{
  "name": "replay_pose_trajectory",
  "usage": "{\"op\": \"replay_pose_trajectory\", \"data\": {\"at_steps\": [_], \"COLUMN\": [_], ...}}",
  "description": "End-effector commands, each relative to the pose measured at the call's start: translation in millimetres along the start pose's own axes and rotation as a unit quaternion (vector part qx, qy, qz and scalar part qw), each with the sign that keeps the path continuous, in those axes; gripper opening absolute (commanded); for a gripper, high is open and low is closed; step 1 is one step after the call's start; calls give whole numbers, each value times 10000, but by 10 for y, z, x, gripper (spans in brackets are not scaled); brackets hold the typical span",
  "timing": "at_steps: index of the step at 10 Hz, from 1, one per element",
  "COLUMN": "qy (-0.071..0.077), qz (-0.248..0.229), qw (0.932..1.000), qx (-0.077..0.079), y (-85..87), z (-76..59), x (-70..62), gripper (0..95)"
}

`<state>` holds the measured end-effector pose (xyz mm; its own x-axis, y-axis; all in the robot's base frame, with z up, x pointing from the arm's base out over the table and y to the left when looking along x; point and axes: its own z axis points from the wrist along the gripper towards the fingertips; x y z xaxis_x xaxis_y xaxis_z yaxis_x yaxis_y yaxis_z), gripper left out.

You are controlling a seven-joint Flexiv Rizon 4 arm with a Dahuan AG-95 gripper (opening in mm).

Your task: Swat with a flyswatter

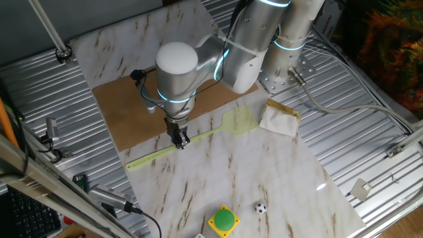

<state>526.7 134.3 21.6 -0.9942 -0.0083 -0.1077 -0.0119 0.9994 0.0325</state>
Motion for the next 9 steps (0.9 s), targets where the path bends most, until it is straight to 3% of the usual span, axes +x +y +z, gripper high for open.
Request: {"op": "replay_pose_trajectory", "data": {"at_steps": [1,3,4,9], "qy": [7,15,19,26], "qz": [12,15,21,29], "qw": [10000,10000,10000,10000], "qx": [3,2,1,3], "y": [1,1,1,1], "z": [-1,1,12,51], "x": [0,0,2,6], "gripper": [380,380,190,190]}}
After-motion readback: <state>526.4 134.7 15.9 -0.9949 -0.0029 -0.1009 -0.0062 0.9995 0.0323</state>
